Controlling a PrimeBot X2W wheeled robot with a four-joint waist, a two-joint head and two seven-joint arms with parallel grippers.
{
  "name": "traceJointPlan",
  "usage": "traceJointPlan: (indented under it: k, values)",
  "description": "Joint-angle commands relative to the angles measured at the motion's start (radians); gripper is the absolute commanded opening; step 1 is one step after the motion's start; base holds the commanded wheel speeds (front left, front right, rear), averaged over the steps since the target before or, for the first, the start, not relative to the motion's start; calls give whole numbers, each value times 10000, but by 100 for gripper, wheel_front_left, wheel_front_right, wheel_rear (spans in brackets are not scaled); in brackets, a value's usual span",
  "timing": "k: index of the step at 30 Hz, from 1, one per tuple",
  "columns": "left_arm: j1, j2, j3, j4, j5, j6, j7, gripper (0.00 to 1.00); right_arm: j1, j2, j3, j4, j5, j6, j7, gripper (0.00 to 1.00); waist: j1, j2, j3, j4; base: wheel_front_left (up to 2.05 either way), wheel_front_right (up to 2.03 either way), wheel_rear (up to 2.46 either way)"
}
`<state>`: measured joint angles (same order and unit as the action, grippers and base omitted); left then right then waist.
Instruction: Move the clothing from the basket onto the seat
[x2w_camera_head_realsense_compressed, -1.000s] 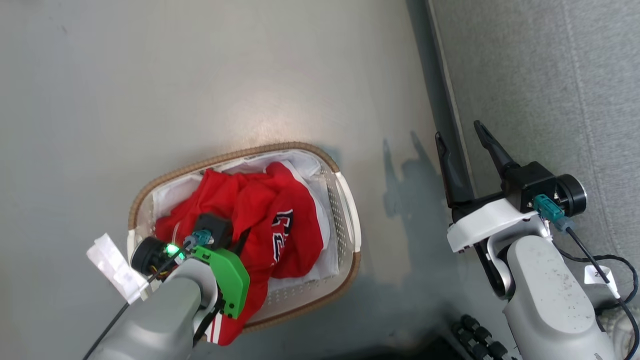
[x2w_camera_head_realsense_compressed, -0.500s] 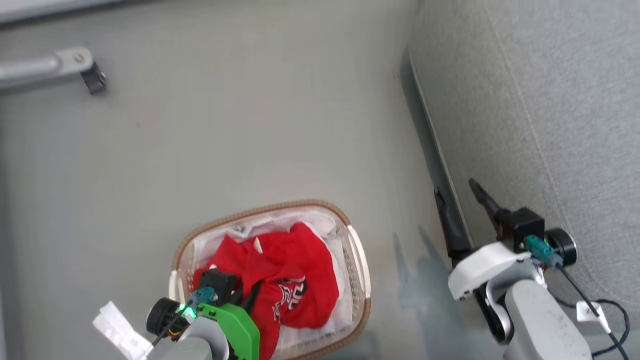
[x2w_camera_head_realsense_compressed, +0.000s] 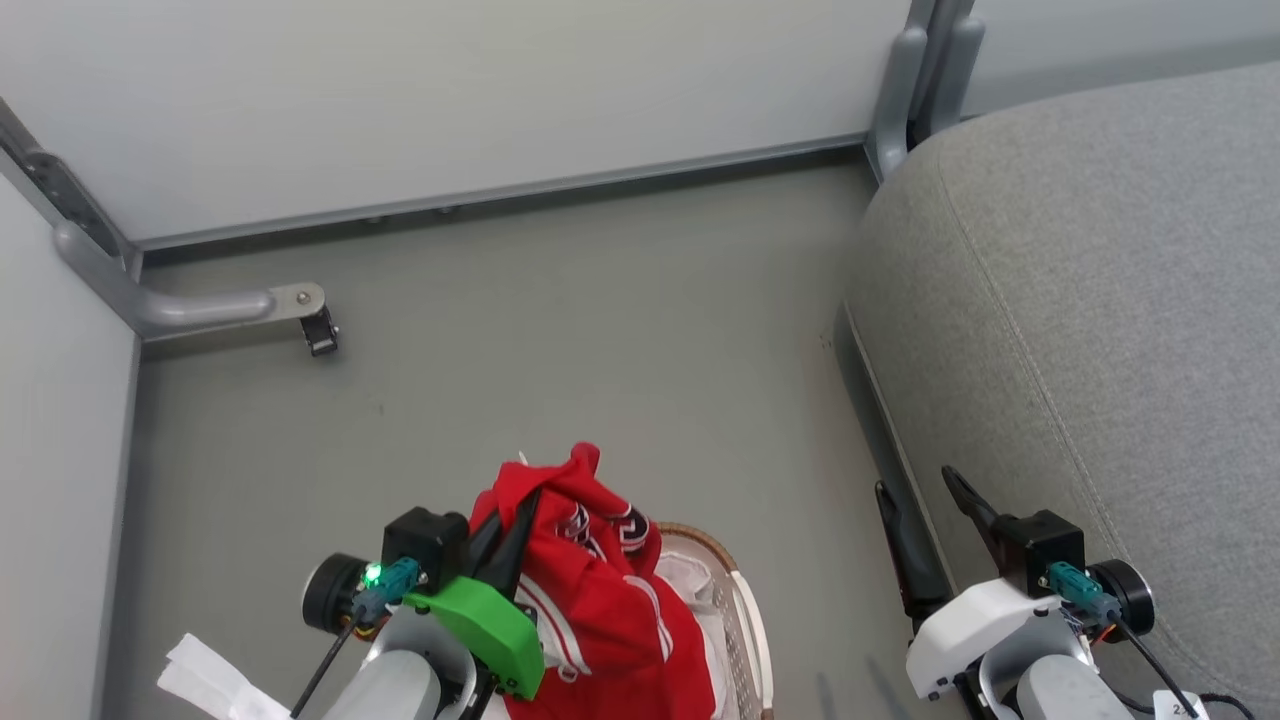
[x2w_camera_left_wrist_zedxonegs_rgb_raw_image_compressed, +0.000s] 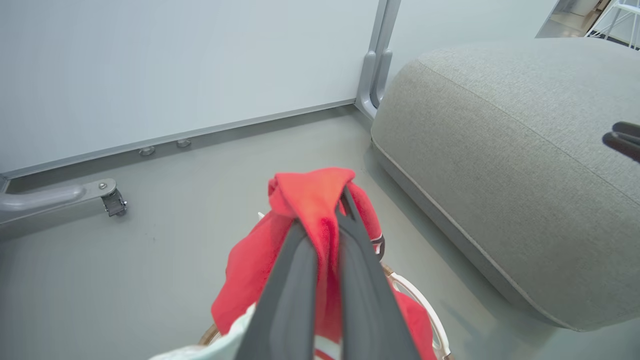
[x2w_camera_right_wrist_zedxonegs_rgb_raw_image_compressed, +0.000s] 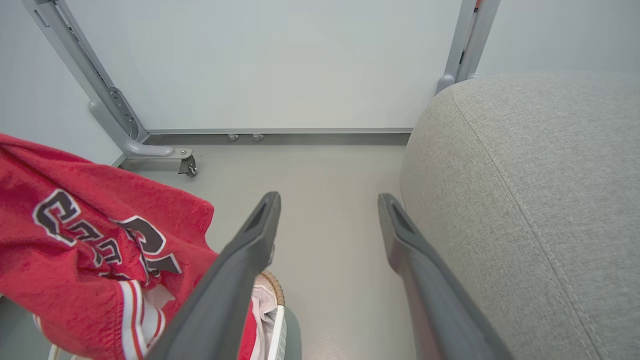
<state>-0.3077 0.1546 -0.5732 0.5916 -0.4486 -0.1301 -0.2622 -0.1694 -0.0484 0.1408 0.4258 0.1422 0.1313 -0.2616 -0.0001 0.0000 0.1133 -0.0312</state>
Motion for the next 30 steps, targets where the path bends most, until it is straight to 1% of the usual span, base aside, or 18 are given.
traceJointPlan:
  k: [1, 6, 8, 11, 14, 20, 22, 24, 26, 30]
  values:
    - [162, -72, 269, -387, 221, 11, -32, 0, 190, -41, 31, -6, 64, -10, -50, 100, 1, 0, -933, 402, 0, 0, 0]
    - [60, -272, 980, -1668, 707, -1, -32, 0, 346, -40, 221, -36, 36, -10, -49, 100, 1, 0, -1156, 430, 0, 0, 0]
    - [-61, -331, 1140, -2117, 826, -1, -30, 0, 358, -41, 354, -114, 46, -10, -49, 100, 1, 0, -1210, 439, 0, 0, 0]
    - [-251, -425, 1192, -2637, 945, -3, -32, 0, 264, -37, 842, -334, 88, -10, -49, 100, 1, 0, -1269, 460, 0, 0, 0]
    - [-359, -456, 999, -2904, 956, -4, -31, 0, -61, -37, 1627, -750, 300, -8, -49, 100, 1, 0, -1284, 504, 0, 0, 0]
    - [-559, -491, 584, -3005, 821, -3, -32, 0, -1009, -44, 3798, -1697, 936, -10, -49, 100, 1, 0, -1294, 688, 0, 0, 0]
    - [-594, -511, 423, -2962, 783, -4, -32, 0, -1354, -44, 4477, -1740, 1078, -10, -49, 100, 1, 0, -1283, 785, 0, 0, 0]
    - [-614, -537, 287, -2930, 698, -4, -32, 0, -1690, -52, 4976, -1595, 1281, -10, -49, 100, 1, 0, -1276, 894, 0, 0, 0]
    - [-631, -551, 127, -2913, 598, -4, -31, 0, -1979, -57, 5359, -1110, 1388, -10, -47, 100, 1, 0, -1274, 1013, 0, 0, 0]
    - [-587, -611, -125, -2901, 373, -4, -32, 0, -2425, -35, 5633, -131, 1483, -10, -47, 100, 1, 0, -1317, 1295, 0, 0, 0]
